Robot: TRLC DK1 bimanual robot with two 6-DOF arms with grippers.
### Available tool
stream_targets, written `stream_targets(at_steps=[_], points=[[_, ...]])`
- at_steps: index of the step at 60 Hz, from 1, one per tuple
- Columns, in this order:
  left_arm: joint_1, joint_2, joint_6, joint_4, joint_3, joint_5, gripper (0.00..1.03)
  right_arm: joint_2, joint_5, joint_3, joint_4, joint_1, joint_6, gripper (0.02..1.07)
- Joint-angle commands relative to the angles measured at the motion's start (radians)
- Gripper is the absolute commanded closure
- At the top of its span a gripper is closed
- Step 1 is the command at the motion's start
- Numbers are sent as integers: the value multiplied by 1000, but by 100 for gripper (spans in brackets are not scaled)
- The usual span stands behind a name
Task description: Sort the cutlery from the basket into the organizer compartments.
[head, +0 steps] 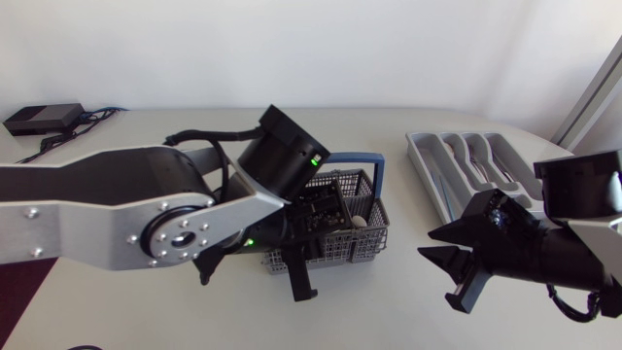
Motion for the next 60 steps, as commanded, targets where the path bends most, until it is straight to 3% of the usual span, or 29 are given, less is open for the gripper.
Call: stream_targets(at_steps=[1, 37, 60], points=[[-23, 47, 45, -7, 45, -21, 80, -32, -4, -45, -13, 12, -14, 62], [-52, 181, 83, 14, 113, -177, 80, -79, -39, -59, -39, 11, -28, 61], [-52, 159, 88, 16, 134, -183, 80, -84, -39, -61, -48, 12, -30, 62]])
